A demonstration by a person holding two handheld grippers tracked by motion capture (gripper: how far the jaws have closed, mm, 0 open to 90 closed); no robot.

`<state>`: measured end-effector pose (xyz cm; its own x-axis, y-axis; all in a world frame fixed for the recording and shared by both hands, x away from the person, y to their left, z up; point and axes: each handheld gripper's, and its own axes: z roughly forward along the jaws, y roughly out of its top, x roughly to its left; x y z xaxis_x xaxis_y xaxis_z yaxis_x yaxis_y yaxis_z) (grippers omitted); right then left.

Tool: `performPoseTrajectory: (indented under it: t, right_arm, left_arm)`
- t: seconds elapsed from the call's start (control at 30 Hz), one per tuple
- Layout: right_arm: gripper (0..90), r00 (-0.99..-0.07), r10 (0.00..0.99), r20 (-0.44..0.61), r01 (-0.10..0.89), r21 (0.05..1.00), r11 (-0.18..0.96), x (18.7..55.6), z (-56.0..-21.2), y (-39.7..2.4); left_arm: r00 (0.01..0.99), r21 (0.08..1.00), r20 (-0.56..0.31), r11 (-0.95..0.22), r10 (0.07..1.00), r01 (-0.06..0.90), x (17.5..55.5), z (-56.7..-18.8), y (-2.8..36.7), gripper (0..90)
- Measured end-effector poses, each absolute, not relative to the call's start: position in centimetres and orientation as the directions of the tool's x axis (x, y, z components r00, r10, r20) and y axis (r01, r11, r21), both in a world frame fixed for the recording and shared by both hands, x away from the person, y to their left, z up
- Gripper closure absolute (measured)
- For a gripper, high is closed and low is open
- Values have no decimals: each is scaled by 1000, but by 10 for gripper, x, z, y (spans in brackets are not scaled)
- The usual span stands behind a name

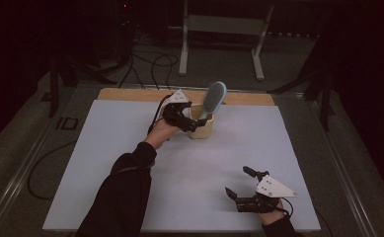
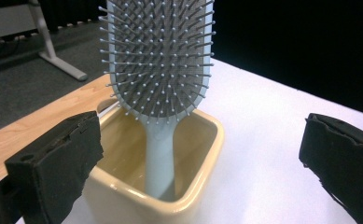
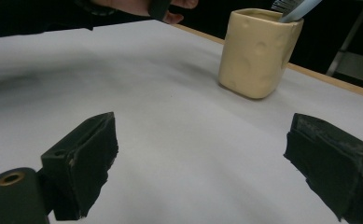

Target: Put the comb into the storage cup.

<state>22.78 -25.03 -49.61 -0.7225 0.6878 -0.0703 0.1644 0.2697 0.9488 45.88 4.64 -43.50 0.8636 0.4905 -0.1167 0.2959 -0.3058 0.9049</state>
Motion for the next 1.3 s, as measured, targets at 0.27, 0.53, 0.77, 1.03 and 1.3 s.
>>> performPoseTrajectory:
  t: [0.27,0.53,0.77,1.03,1.3]
  right_arm:
    - [88,-723,688,-70,165,949,270,229,-496,-250]
    - [88,-723,687,-72,164,948,272,230,-496,-249]
    - [98,-722,688,-77,158,949,272,229,-495,-249]
    - [98,-719,690,-79,173,942,288,230,-496,-247]
    - [97,-722,689,-69,177,943,281,234,-498,-249]
  left_arm:
    - [872,887,-133,-335,471,316,452,-429,63,0]
    - [876,879,-113,-364,468,307,440,-422,81,0]
    - [873,880,-108,-363,477,307,430,-420,96,0]
    - [867,871,-106,-375,487,317,421,-421,114,0]
    - [860,871,-101,-374,500,320,408,-422,137,0]
